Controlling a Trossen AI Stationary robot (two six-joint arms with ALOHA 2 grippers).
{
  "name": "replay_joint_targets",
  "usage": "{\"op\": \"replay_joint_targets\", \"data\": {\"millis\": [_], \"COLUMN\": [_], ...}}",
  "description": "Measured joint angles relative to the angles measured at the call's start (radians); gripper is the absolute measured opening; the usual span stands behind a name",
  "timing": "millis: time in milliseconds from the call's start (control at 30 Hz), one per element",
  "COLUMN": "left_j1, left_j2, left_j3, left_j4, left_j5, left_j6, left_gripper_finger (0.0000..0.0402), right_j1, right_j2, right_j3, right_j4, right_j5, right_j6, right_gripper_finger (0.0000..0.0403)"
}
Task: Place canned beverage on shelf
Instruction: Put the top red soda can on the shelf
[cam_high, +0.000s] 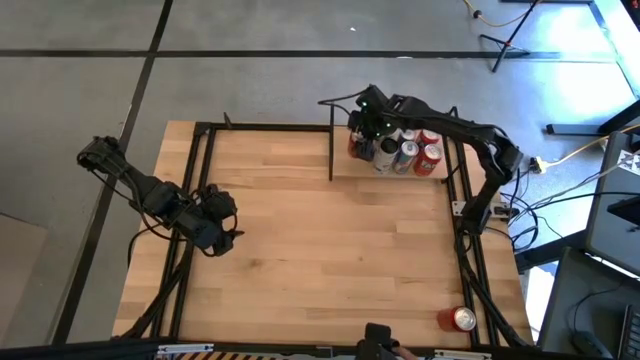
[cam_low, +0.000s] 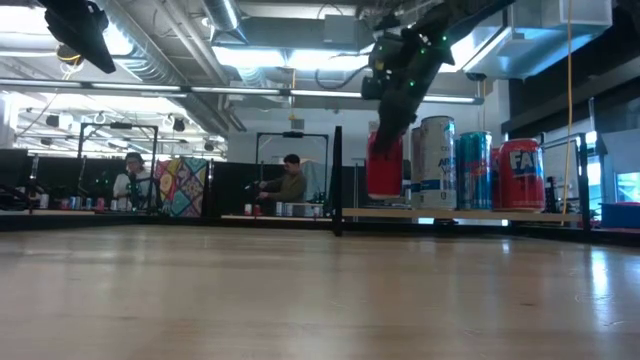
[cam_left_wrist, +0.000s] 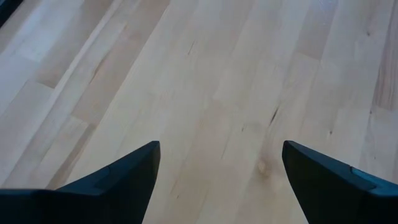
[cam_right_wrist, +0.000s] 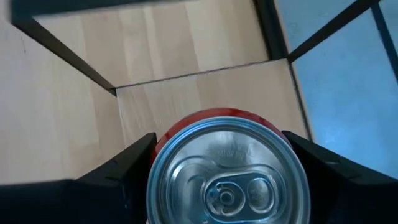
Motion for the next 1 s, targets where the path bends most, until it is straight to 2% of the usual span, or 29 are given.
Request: {"op": "replay_joint_targets", "data": {"millis": [367, 667, 733, 867, 933, 1000], "left_j1": [0.0, 0.0, 0.0, 0.0, 0.0, 0.0], "left_j2": [0.0, 0.0, 0.0, 0.0, 0.0, 0.0], "left_j3": [0.0, 0.0, 0.0, 0.0, 0.0, 0.0], "left_j4": [0.0, 0.0, 0.0, 0.0, 0.0, 0.0], "left_j5": [0.004, 0.006, 0.006, 0.006, 0.006, 0.006], "left_j6": [0.0, 0.0, 0.0, 0.0, 0.0, 0.001], "left_gripper_finger": [0.0325, 0.0325, 0.0325, 0.0325, 0.0325, 0.0325], "right_j1": [0.0, 0.0, 0.0, 0.001, 0.001, 0.001], "right_j2": [0.008, 0.008, 0.008, 0.008, 0.008, 0.008], "right_j3": [-0.074, -0.077, -0.077, -0.067, -0.051, -0.021], "right_j4": [0.062, 0.065, 0.066, 0.066, 0.062, 0.028], "right_j5": [0.009, 0.013, 0.013, 0.024, 0.045, 0.067], "right_j6": [0.024, 0.014, 0.01, 0.007, 0.005, 0.0], "right_gripper_finger": [0.0276, 0.0277, 0.03, 0.0377, 0.0384, 0.0371]}}
